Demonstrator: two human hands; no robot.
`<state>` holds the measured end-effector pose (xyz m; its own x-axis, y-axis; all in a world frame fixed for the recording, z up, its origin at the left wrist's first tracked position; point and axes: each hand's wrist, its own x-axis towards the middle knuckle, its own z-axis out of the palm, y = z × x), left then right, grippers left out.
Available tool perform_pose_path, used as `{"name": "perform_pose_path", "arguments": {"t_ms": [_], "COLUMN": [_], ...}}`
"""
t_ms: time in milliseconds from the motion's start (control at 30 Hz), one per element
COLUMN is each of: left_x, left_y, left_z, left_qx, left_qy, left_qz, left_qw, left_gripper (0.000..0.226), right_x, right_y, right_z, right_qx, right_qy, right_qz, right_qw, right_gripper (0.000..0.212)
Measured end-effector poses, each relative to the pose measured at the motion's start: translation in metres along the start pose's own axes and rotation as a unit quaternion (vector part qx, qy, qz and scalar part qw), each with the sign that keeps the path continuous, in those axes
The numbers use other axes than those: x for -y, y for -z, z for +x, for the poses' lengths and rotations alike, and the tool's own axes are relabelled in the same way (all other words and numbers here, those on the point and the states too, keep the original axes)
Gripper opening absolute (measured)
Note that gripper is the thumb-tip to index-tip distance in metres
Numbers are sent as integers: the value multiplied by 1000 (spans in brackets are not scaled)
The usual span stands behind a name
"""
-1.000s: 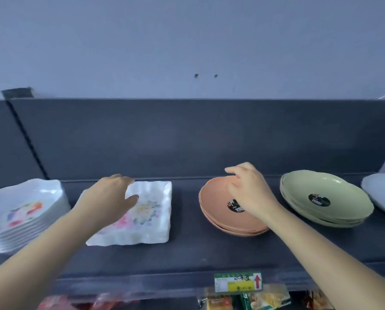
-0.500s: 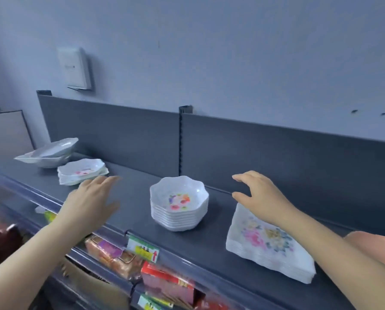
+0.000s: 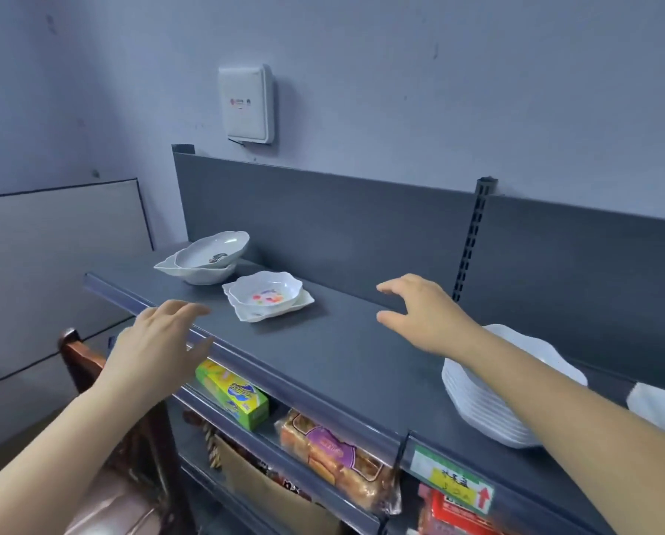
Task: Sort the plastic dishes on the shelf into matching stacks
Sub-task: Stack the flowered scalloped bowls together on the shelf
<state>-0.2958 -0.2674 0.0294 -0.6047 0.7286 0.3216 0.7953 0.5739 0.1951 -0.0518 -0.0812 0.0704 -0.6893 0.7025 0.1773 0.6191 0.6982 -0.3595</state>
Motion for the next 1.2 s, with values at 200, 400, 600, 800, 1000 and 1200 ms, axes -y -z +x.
{"name": "perform_pose_path", "arguments": {"t_ms": [200, 400, 600, 800, 1000, 1200], "left_x": [38, 48, 47, 48, 55, 58], "left_y": [-19, -50, -76, -103, -132, -150], "left_z": [29, 72, 131, 180, 208, 235], "left_qx": [18, 42, 77, 107, 130, 148], "left_qy": [7, 18, 18, 40, 51, 50], "left_qz": [-9, -6, 22, 7, -35, -79], "left_qw": [1000, 999, 997, 993, 990, 985], "left_gripper": [48, 49, 51, 51, 45, 41], "right_x": [29, 23, 13, 5, -4, -7], "right_y": [-48, -78, -107, -147, -177, -193], "right_z": [64, 134, 222, 287, 322, 335], "right_qx": [63, 106, 108, 132, 117, 97], "right_qy": [-7, -42, -104, -102, -111, -108], "right_qz": [15, 64, 136, 133, 102, 97], "right_qw": [998, 991, 979, 977, 982, 985], "right_gripper": [54, 59, 53, 23, 43, 39]}}
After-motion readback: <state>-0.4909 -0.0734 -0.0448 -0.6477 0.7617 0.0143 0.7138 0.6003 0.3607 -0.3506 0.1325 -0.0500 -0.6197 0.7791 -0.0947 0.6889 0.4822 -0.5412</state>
